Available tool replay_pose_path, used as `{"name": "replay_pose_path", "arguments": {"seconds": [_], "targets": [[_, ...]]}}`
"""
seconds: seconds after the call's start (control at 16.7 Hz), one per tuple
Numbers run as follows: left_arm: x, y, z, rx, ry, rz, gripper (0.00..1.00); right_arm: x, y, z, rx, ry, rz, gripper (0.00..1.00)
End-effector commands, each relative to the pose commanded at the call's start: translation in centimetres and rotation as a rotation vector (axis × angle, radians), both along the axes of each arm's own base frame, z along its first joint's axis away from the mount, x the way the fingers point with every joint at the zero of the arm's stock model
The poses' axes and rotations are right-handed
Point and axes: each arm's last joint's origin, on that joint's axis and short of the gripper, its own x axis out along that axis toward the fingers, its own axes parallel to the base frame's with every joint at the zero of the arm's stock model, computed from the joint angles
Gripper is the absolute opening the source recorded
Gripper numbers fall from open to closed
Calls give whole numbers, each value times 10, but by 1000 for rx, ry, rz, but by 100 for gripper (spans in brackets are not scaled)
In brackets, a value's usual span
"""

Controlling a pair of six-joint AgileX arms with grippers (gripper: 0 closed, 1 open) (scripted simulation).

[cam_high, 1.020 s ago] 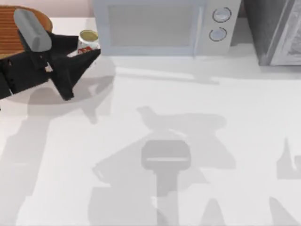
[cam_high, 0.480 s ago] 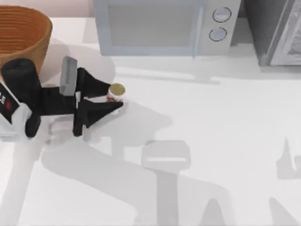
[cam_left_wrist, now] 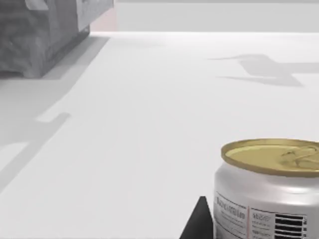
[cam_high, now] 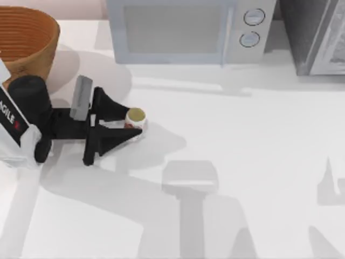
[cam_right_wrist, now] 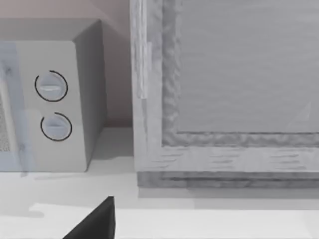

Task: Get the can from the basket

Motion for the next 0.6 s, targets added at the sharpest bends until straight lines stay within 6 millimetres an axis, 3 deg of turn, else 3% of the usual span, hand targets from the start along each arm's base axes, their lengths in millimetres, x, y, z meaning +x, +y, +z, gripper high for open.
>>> {"name": "replay_pose_path", "arguments": {"seconds": [0.06,0.6], "targets": [[0,0,0,0,0,0,0,0,0,0,0,0,0,100],[0,0,0,0,0,0,68,0,0,0,0,0,0,100]]}}
